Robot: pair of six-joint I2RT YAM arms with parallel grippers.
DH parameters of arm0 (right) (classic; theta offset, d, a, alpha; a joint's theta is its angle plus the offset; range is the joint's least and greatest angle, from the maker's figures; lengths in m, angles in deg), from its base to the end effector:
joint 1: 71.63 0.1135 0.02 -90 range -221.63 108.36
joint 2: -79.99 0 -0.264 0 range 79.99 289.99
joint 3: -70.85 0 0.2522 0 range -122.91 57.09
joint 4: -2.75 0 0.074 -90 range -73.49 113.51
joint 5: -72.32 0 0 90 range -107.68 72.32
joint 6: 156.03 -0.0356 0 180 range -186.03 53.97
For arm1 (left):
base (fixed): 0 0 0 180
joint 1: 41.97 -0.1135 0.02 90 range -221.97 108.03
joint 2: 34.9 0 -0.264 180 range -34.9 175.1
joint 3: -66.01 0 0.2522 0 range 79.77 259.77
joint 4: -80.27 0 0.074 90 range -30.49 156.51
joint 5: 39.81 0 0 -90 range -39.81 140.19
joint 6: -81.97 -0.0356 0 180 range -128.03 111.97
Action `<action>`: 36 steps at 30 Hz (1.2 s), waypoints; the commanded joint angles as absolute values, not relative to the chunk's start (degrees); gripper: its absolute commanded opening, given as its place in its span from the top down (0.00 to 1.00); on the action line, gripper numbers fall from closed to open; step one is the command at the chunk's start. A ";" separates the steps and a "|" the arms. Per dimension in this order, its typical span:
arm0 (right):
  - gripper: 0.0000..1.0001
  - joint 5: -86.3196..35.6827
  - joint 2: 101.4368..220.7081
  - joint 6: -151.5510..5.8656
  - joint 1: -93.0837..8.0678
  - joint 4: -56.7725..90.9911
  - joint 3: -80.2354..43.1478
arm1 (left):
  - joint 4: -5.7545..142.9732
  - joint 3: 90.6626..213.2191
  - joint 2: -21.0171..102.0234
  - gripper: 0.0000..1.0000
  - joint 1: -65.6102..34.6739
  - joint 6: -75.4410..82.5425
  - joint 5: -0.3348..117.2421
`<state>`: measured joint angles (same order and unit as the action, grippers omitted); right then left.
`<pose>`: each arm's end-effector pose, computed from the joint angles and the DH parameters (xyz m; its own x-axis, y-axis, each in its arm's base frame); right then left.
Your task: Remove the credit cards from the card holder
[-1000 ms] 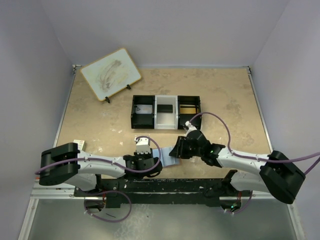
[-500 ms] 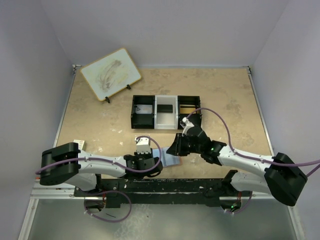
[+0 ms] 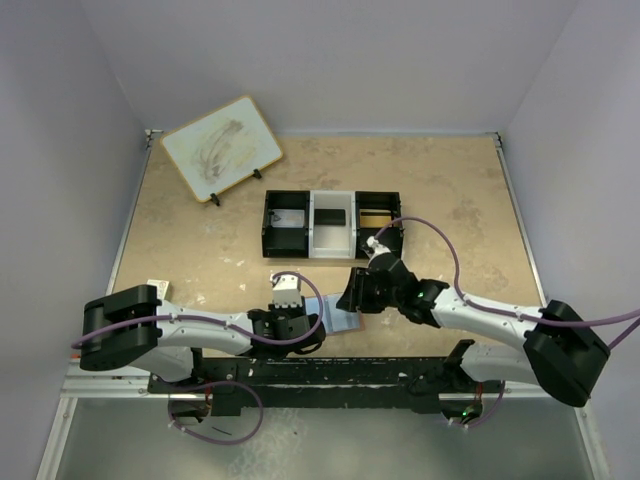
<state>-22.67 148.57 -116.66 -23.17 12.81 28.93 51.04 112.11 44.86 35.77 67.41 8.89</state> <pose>0.1547 0.1792 0.1807 -0.8637 0.1865 -0.4682 -0.1958 0.7319 0.6527 0.0716 -0.2187 0.1438 -0.6963 -0.2202 -0.6832 -0.0144 0.9559 -0.2934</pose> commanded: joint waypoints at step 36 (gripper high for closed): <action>0.57 -19.86 147.59 -116.95 -23.04 13.50 30.14 | 52.77 113.08 44.56 0.78 35.66 67.46 9.59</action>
